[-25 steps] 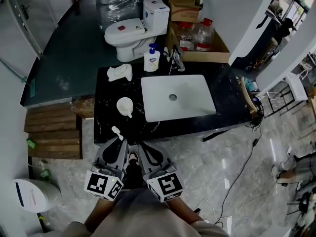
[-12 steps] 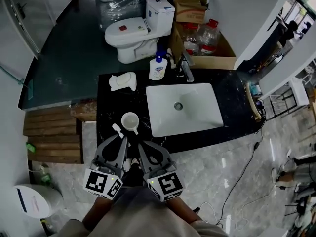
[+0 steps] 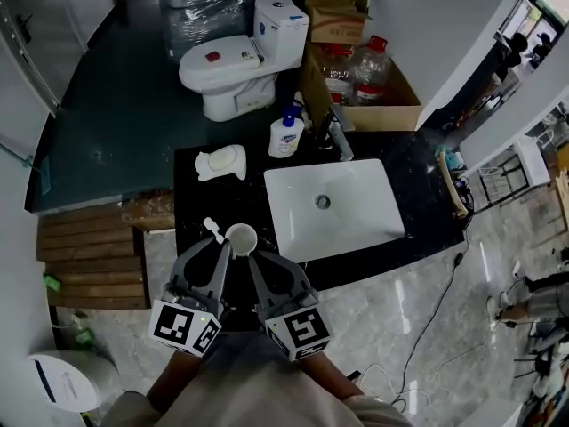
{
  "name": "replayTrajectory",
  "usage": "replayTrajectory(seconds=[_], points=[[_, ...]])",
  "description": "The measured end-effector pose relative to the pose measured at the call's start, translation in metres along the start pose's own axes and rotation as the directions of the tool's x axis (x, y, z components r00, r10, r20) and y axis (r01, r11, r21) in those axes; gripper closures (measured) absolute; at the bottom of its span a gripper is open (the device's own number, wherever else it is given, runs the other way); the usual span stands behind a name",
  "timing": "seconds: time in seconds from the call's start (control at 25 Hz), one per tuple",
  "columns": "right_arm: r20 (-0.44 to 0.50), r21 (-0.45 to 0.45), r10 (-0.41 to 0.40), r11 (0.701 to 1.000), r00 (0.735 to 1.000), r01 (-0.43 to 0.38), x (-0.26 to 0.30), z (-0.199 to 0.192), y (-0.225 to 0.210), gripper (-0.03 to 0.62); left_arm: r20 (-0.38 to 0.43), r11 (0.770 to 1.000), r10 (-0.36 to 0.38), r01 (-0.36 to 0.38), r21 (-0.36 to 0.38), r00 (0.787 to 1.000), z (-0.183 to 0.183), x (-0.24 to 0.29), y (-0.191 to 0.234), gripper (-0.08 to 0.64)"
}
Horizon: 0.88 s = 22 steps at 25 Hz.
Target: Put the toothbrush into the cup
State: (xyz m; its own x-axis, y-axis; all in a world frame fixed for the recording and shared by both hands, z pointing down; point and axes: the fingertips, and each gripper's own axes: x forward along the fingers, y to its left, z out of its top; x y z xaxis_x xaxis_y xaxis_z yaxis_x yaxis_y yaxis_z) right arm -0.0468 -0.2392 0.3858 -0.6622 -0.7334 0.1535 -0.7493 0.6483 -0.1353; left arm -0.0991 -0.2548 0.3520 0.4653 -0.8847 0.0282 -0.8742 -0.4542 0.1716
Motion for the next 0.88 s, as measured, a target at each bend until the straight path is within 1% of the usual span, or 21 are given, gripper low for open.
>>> replayTrajectory(seconds=[0.12,0.28,0.48,0.68,0.88], points=[[-0.005,-0.005,-0.033,0.999,0.999,0.033,0.013,0.003,-0.002,0.586,0.000,1.000,-0.025,0.025,-0.001,1.000,0.003,0.005,0.012,0.512],[0.013,-0.003,-0.069,0.998,0.998,0.069,0.024,0.007,-0.003,0.586,0.001,0.998,-0.070,0.070,0.003,0.998,0.004,0.008,0.021,0.512],[0.027,0.017,-0.088,0.996,0.996,0.087,0.029,0.008,-0.003,0.586,0.013,0.993,-0.118,0.118,-0.008,0.993,0.005,0.013,0.024,0.512],[0.030,0.041,-0.096,0.995,0.995,0.095,0.030,0.007,-0.007,0.586,0.016,0.990,-0.139,0.139,-0.011,0.990,0.005,0.017,0.021,0.512],[0.029,0.039,-0.090,0.995,0.995,0.089,0.035,0.008,-0.018,0.586,0.041,0.991,-0.132,0.133,-0.022,0.990,0.005,0.025,0.024,0.511]])
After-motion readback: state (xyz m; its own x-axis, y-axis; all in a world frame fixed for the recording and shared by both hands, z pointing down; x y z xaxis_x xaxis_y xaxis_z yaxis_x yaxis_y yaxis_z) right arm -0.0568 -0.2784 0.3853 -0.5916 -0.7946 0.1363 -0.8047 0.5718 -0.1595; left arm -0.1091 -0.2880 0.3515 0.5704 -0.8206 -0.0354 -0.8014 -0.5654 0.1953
